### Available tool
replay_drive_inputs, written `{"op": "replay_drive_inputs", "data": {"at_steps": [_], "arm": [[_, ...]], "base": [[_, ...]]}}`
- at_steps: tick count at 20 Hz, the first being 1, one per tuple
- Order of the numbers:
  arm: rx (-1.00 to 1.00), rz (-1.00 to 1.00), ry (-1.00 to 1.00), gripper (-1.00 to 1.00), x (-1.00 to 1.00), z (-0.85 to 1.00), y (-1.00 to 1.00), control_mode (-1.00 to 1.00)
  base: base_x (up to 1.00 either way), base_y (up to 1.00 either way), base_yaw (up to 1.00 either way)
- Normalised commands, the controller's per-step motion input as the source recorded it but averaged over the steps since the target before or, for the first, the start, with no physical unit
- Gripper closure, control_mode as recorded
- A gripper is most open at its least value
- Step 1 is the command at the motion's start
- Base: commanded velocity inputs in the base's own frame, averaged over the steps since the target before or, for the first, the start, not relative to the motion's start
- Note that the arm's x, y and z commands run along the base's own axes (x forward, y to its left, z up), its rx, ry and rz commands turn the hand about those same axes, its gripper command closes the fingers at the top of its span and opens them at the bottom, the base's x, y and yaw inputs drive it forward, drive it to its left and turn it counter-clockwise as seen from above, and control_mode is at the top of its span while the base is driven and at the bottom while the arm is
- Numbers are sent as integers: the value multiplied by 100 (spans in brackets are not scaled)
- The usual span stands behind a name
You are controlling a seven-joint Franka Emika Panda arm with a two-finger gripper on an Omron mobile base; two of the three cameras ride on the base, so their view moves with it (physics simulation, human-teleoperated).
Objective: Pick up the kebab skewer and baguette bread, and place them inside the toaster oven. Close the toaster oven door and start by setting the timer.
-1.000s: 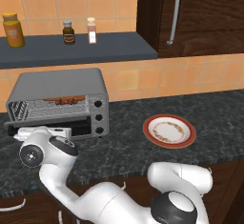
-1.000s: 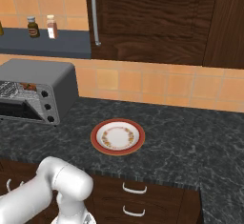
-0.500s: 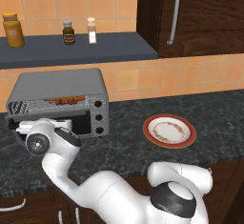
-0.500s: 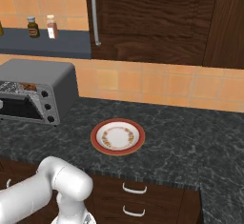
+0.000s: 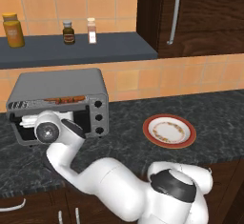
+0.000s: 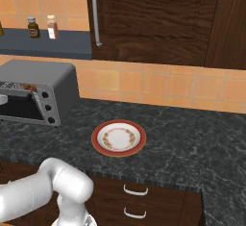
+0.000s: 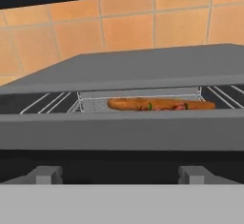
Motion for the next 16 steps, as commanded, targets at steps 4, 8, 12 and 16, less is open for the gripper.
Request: {"op": "replay_drive_inputs", "data": {"at_steps": [4,8,12,16], "arm": [[0,10,0,-100,29,-37,-21,-100],[0,10,0,-100,28,-37,-19,-100],[0,9,0,-100,28,-37,-16,-100],[0,7,0,-100,15,-24,-6,-100]], "base": [[0,0,0],[0,0,0],[0,0,0],[0,0,0]]}}
